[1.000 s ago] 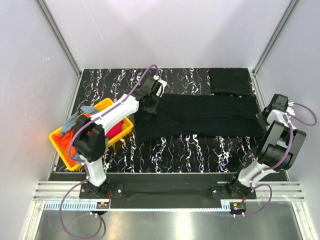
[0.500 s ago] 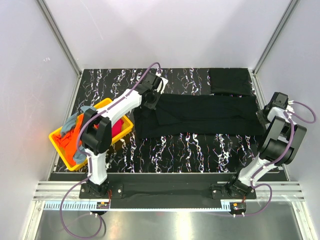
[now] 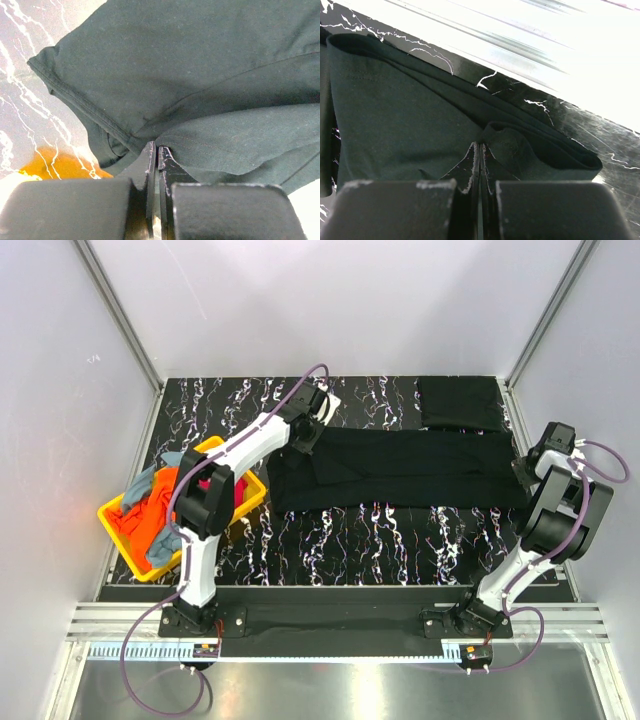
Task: Fold and stack the t-shirts
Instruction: Fold the tshirt
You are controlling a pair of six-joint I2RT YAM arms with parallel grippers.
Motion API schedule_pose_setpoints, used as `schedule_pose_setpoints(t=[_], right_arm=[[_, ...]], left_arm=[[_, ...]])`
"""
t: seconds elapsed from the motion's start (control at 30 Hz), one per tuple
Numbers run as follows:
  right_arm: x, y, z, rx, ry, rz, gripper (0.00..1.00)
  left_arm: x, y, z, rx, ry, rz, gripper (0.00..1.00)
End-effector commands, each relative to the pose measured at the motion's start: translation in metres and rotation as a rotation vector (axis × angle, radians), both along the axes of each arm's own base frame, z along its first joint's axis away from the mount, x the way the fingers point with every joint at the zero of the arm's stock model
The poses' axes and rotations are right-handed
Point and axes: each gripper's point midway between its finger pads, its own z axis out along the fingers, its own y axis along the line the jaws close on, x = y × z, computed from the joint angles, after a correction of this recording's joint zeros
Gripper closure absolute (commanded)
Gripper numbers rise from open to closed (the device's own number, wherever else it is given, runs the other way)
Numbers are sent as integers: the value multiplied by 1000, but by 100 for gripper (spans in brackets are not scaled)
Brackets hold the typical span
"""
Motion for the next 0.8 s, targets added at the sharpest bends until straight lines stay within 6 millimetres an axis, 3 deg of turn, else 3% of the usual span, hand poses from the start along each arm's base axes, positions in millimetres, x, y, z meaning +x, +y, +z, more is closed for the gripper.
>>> schedule_pose_setpoints(t=[0.0,0.1,0.3,0.37,0.47,0.57,0.77], right_arm=[[20,-7,15,-19,-62,3,100],[23,-5,14,-6,-67,13,99],[28,-5,32,-21,-107,24,95],[30,-3,34,-5,-105,39,84],[27,4,35,14,-93,45,70],[22,11,46,3,-101,70,62],[20,34,83,6,-196,151,58]], left_arm=[[24,2,20,3,-81,0,100],[26,1,15,10,-75,-4,100],[34,-3,20,-1,-87,-3,100],[33,-4,18,-3,-79,-6,96],[32,-7,16,-19,-63,-17,100],[34,-13,21,-42,-69,-33,100],[44,-50,39,-161,-91,-168,100]])
